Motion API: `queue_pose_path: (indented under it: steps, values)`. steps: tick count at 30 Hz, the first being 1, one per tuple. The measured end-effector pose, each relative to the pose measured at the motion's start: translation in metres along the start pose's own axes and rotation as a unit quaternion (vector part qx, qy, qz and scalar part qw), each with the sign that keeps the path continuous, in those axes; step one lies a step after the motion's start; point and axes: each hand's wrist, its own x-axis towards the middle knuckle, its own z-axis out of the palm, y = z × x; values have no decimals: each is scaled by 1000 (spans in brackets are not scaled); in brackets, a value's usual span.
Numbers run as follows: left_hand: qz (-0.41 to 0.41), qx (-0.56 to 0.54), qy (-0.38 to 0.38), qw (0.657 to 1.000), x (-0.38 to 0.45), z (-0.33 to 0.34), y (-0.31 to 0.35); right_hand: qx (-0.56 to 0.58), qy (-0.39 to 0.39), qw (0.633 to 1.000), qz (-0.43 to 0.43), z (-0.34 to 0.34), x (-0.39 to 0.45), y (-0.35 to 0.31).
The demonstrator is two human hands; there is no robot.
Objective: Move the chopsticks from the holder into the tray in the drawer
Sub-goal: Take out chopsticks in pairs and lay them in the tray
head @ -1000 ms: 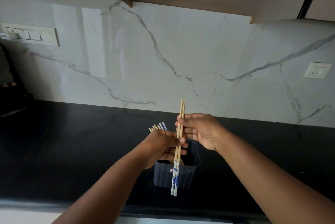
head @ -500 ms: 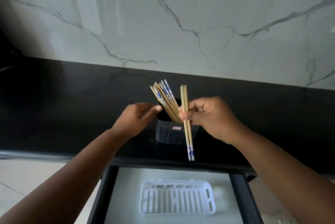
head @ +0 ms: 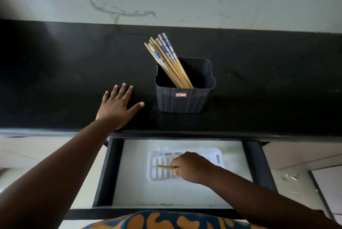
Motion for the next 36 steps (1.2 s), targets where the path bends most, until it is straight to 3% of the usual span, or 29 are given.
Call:
queue_pose_path:
  steps: [12, 20, 26, 30, 33, 36]
  values:
    - [5, -4, 4, 1000, 0, 0, 1, -57, -92, 994, 25, 29, 37, 6]
    - [9, -2, 4, 1000, 0, 1, -1, -97, -27, 994, 36, 34, 33, 19]
    - [9, -2, -2, 1000, -1, -1, 1, 2, -50, 995, 82, -35, -1, 1]
    - [10, -6, -7, 1000, -2, -2, 2, 67, -71, 994, 52, -124, -43, -43]
    - [11, -7, -5, 1000, -3, -2, 2, 168, 0, 986, -15, -182, -64, -75]
    - [13, -10, -2, 1000, -2, -2, 2, 189, 200, 960, -44, -216, -52, -93]
